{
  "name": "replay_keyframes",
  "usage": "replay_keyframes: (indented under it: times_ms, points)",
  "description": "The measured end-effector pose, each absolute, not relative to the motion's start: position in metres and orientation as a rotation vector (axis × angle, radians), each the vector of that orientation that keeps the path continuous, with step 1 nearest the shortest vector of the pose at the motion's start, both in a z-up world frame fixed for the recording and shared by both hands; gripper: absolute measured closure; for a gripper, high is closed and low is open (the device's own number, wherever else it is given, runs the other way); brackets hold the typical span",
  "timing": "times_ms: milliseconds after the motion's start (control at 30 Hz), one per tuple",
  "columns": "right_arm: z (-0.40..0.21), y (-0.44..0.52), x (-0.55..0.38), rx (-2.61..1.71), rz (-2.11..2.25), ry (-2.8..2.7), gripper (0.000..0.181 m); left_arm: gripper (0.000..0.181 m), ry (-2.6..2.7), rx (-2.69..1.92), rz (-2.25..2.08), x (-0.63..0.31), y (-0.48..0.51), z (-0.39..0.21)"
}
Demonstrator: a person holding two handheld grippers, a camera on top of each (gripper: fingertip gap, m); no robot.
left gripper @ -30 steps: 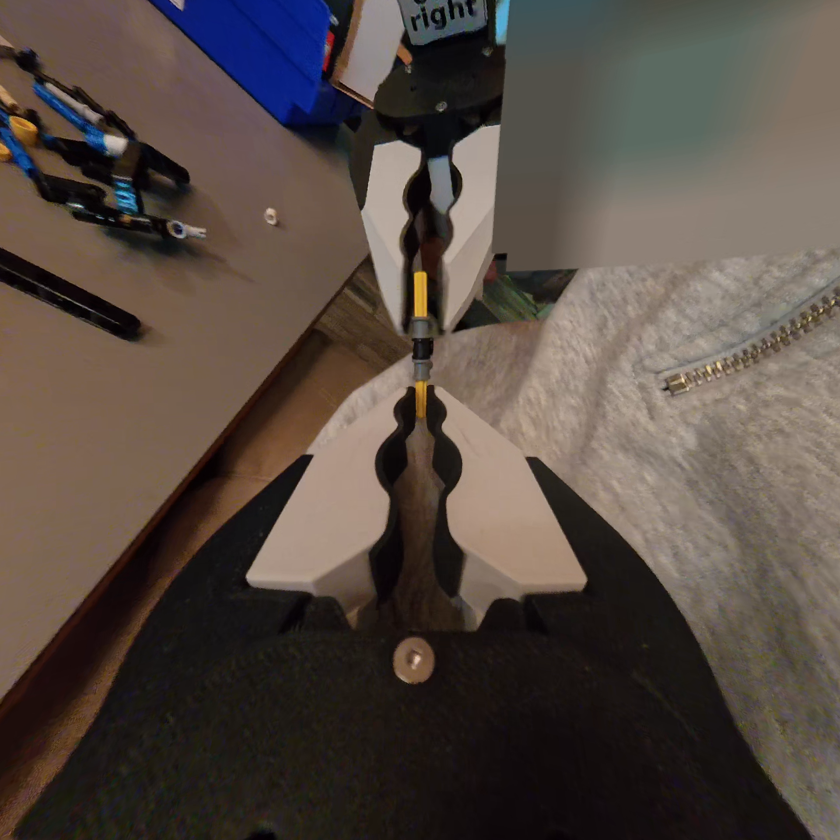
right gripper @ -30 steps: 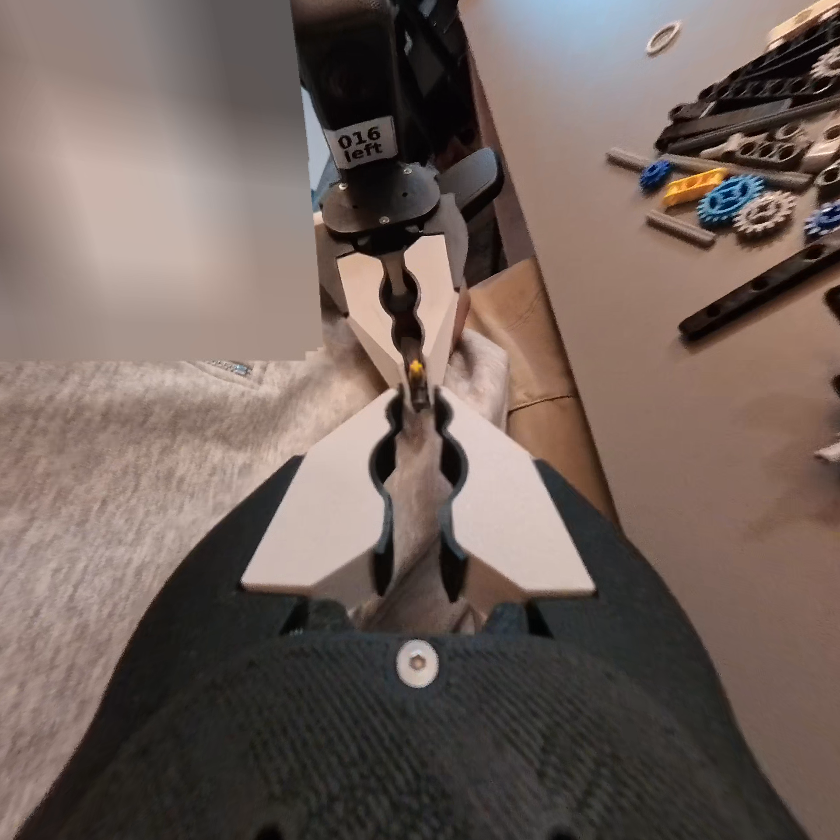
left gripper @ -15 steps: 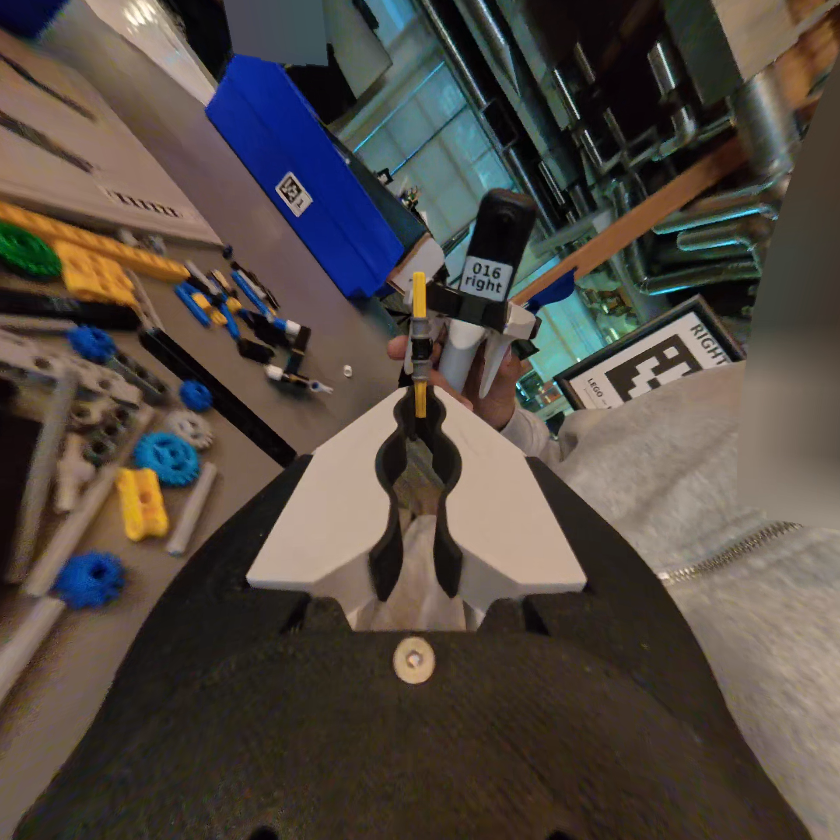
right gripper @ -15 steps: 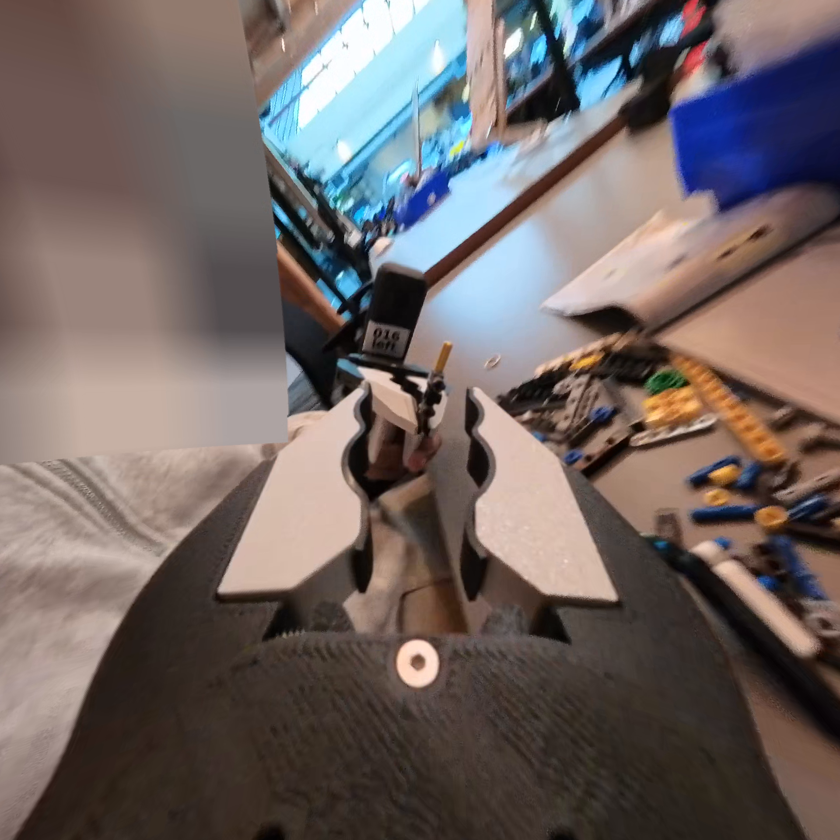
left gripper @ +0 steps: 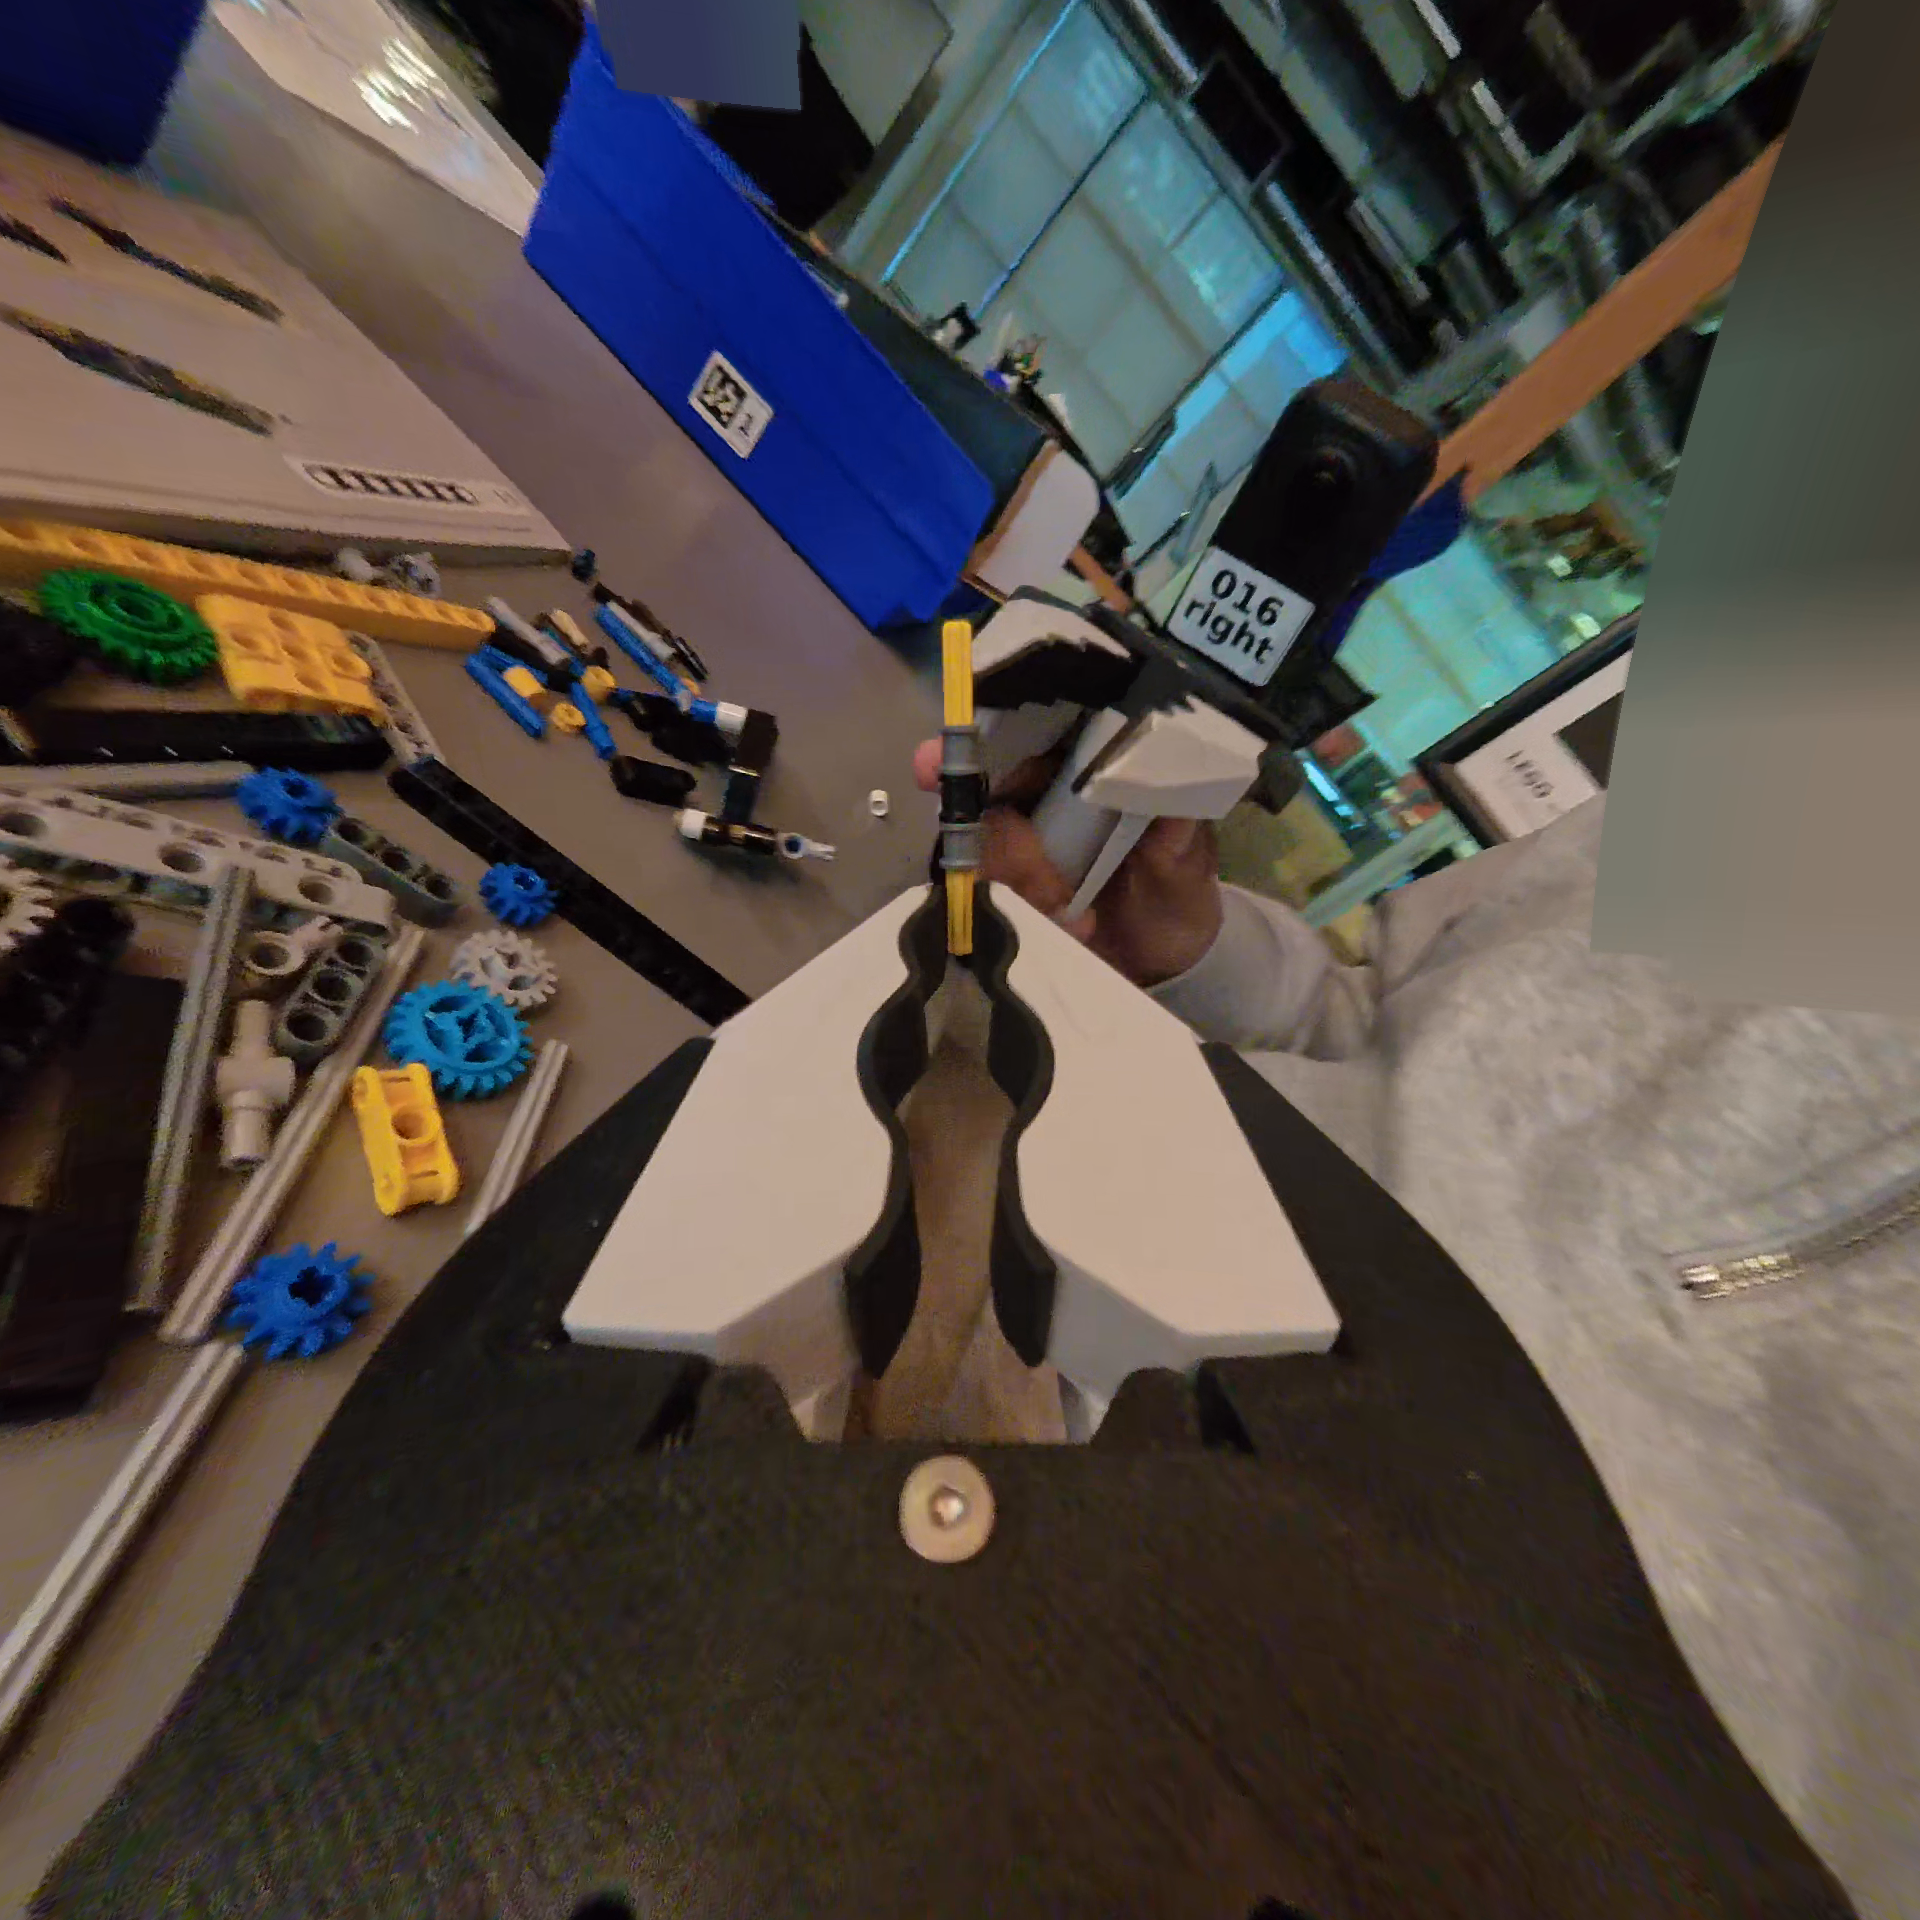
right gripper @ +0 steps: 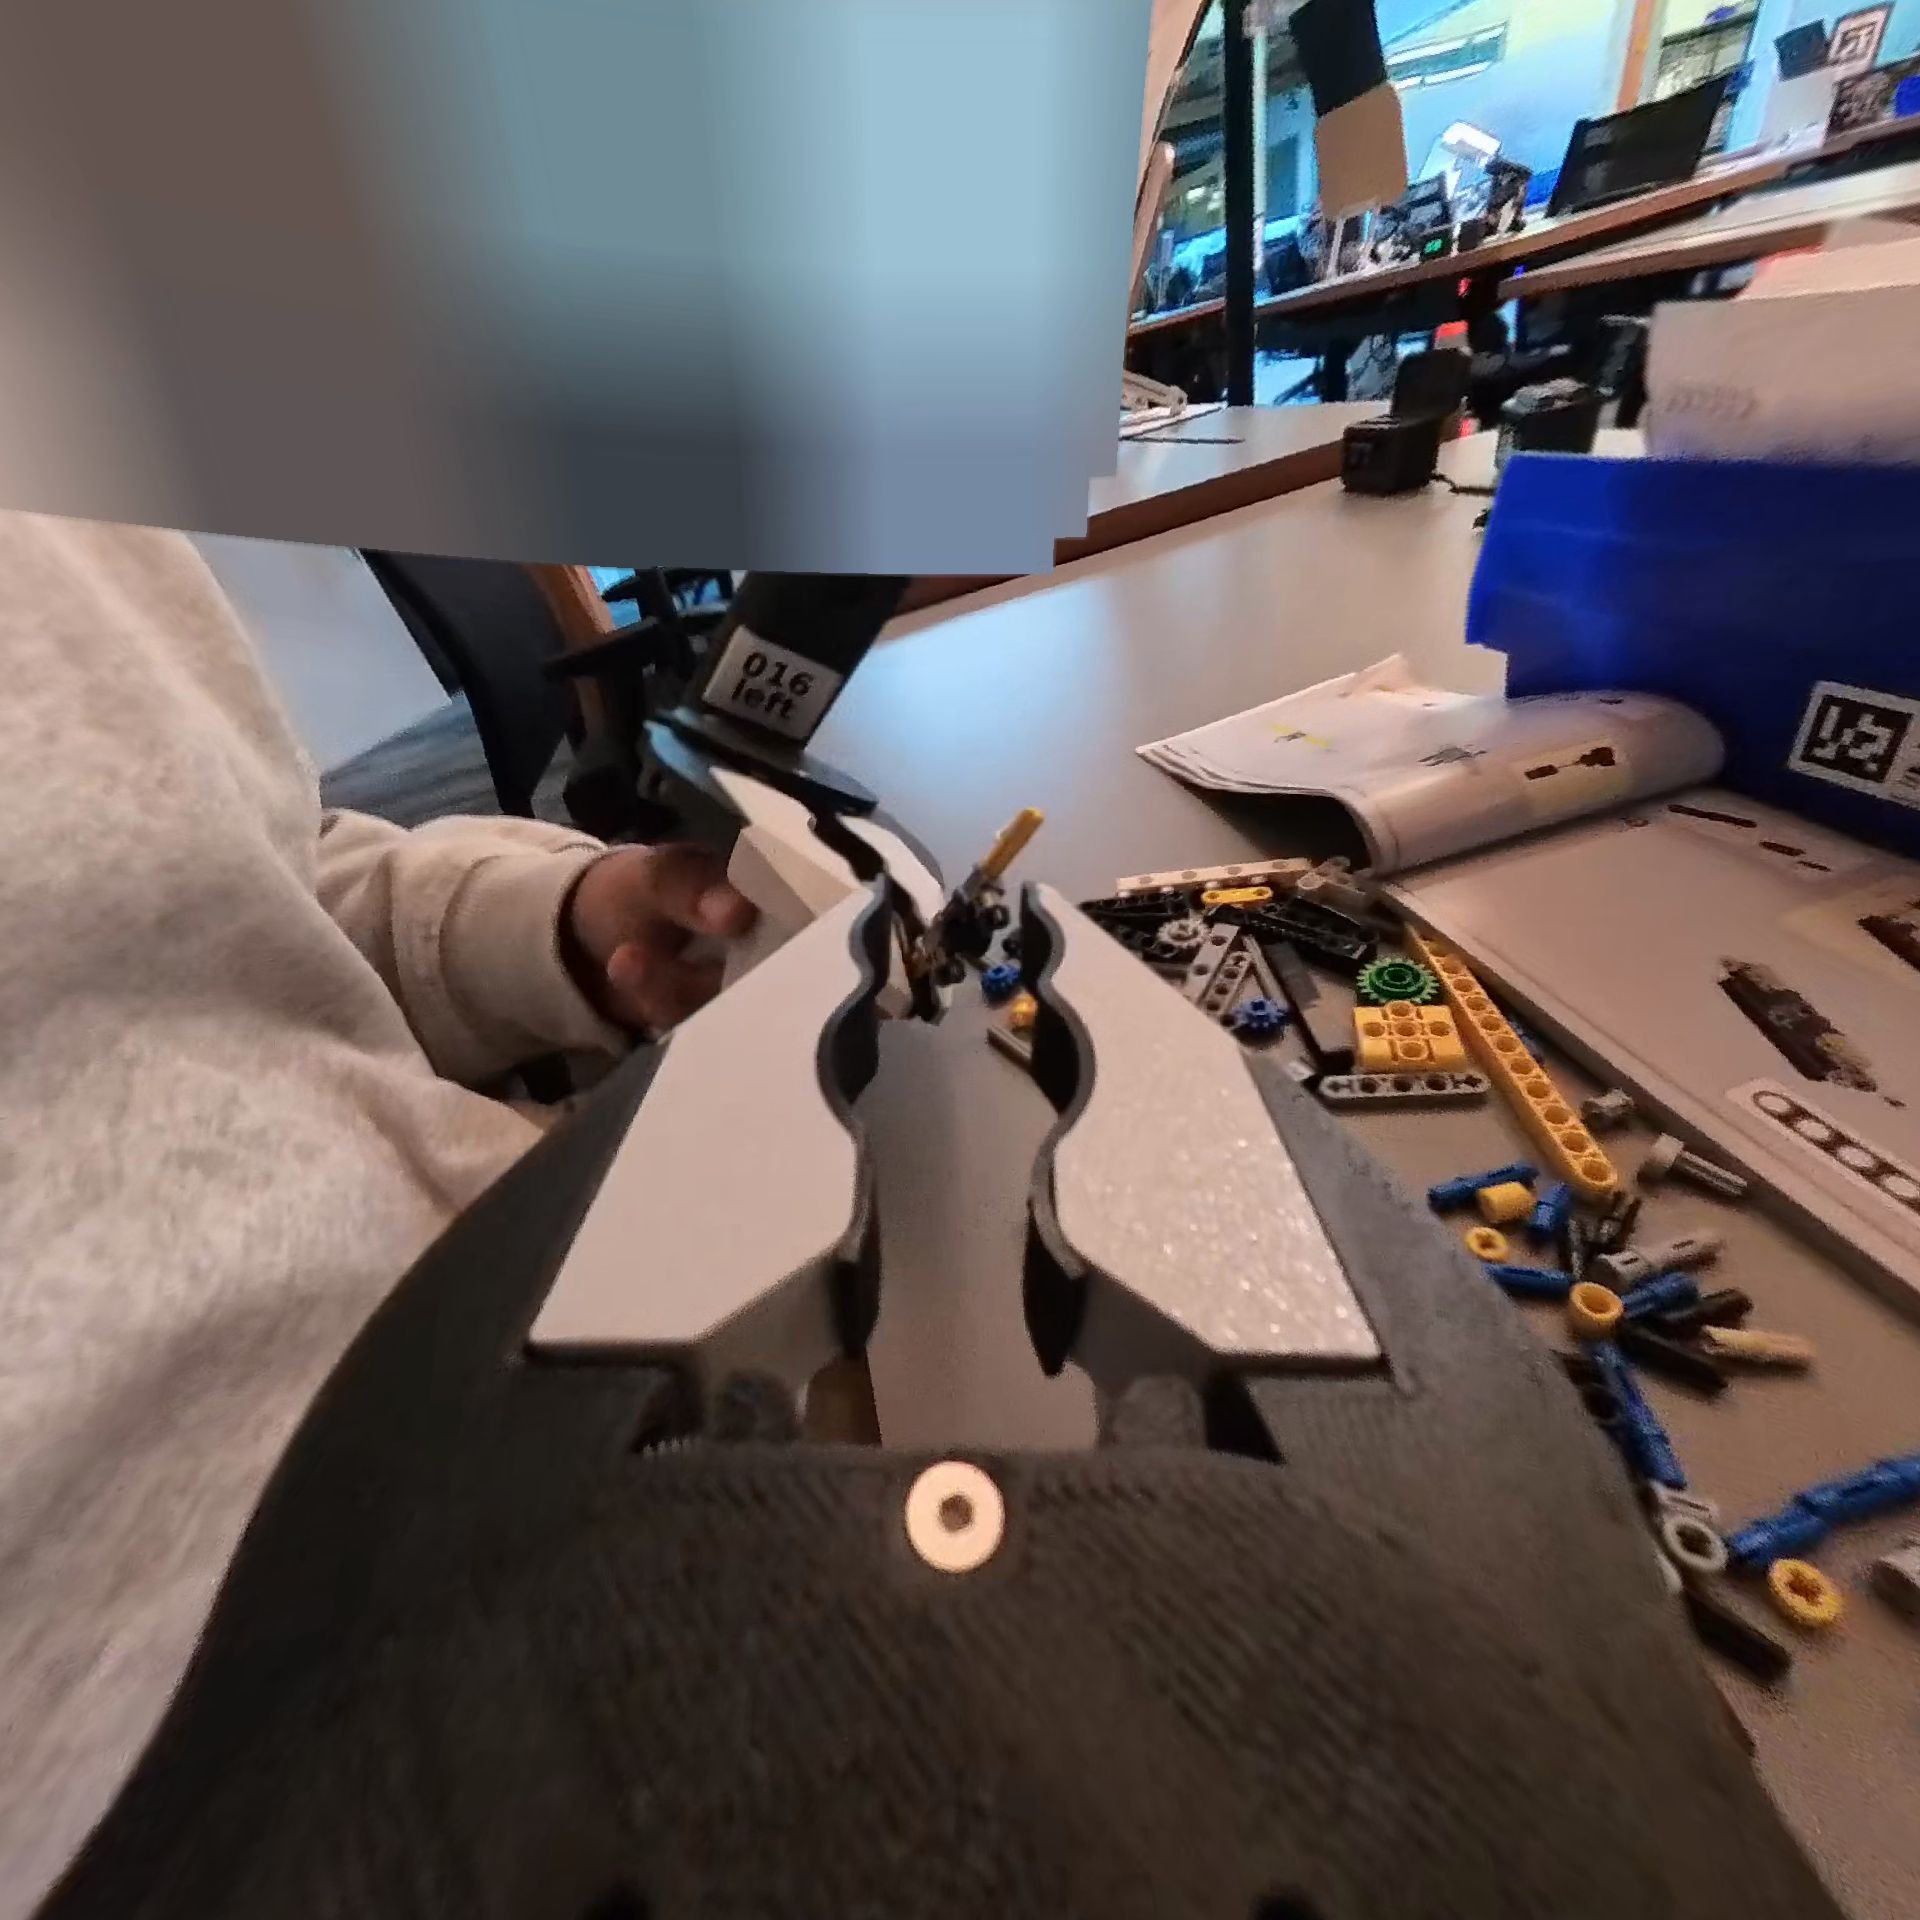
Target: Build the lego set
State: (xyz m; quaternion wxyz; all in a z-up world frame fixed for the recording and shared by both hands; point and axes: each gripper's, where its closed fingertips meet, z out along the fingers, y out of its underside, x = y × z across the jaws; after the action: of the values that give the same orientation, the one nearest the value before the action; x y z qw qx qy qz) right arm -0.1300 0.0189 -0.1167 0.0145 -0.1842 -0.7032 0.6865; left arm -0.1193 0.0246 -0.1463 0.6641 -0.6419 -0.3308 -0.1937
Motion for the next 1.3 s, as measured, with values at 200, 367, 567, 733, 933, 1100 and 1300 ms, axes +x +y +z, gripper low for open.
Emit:
replay_keyframes:
  times_ms: [200,367,567,733,933,1100,1300]
  points:
    - [-0.115,0.022,-0.129,-0.654,2.270,-2.226,0.156,0.180,-0.654,-1.660,-0.198,-0.114,0.026,-0.157]
    - [-0.125,0.012,-0.118,-0.574,2.198,-2.380,0.155,0.179,-0.563,-1.785,-0.060,-0.109,0.027,-0.162]
    - [-0.128,0.016,-0.118,-0.495,2.137,-2.399,0.166,0.179,-0.459,-1.893,-0.019,-0.099,0.026,-0.169]
    - [-0.127,0.018,-0.115,-0.483,2.155,-2.415,0.179,0.179,-0.452,-1.884,0.020,-0.101,0.024,-0.168]
    - [-0.119,0.022,-0.117,-0.555,2.283,-2.380,0.179,0.178,-0.475,-1.674,-0.042,-0.109,0.015,-0.140]
    - [-0.125,0.024,-0.115,-0.550,2.210,-2.452,0.176,0.179,-0.429,-1.696,-0.030,-0.104,0.017,-0.143]
    - [-0.140,0.025,-0.105,-0.459,2.066,-2.584,0.158,0.179,-0.407,-1.747,-0.033,-0.100,0.020,-0.151]
